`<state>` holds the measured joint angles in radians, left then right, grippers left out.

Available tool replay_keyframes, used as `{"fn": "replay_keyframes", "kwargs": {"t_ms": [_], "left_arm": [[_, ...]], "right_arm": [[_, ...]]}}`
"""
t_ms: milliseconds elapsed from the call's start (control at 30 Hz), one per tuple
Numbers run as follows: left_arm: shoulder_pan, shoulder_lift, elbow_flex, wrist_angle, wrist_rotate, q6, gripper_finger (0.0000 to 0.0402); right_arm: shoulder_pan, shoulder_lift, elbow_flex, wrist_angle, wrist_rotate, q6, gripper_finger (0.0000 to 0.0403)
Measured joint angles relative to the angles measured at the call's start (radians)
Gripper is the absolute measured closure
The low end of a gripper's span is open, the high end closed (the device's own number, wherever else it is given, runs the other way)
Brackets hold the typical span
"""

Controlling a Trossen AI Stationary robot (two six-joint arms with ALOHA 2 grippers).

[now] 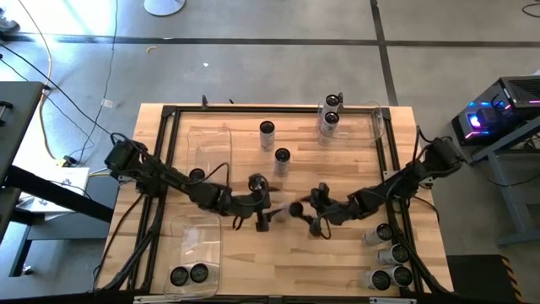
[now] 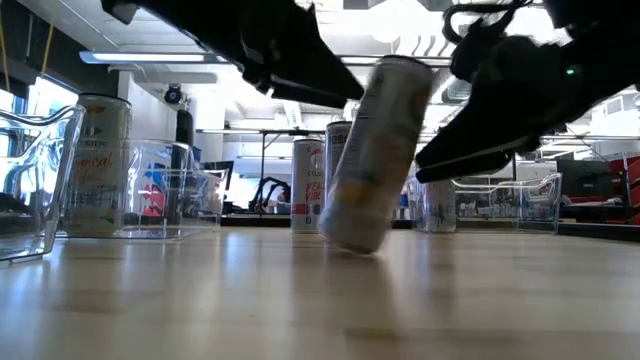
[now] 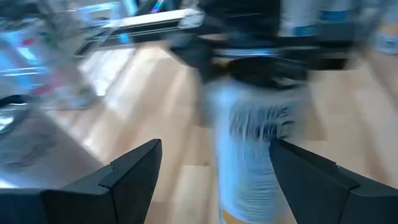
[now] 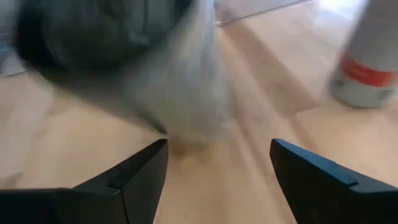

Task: Sort soda cans
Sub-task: Put the white yellow soda can into the top left transparent bin

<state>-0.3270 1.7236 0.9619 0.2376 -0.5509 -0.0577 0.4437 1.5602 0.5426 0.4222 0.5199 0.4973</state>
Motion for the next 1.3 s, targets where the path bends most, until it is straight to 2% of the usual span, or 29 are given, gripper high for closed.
{"fn": "replay_keyframes", "kwargs": {"t_ms": [133,300,533,800,933,1300], "left_arm": [[-0.005,-0.026,-0.004,-0.106,-0.044,-0.002,0.0108],[-0.016,-0.067,-0.002,-0.177,-0.056,-0.035,0.0108],[-0.023,-0.06,-0.003,-0.171,0.02,-0.024,0.0108],[0.007,-0.041,-0.003,-0.145,0.055,-0.009,0.0108],[0.018,-0.036,-0.003,-0.132,0.097,0.009,0.0108],[-0.003,-0.052,-0.003,-0.149,0.068,0.006,0.0108]], "right_arm": [[0.028,0.0,0.0,0.006,-0.024,0.0,0.0124],[0.037,0.0,0.0,0.015,0.016,-0.001,0.0124],[0.025,0.0,0.0,0.069,0.034,-0.06,0.0124],[0.022,0.0,0.0,0.13,0.036,-0.128,0.0124],[-0.001,-0.001,0.001,0.2,0.007,-0.169,0.0124],[-0.106,-0.001,0.001,0.261,-0.093,-0.192,0.0124]]}}
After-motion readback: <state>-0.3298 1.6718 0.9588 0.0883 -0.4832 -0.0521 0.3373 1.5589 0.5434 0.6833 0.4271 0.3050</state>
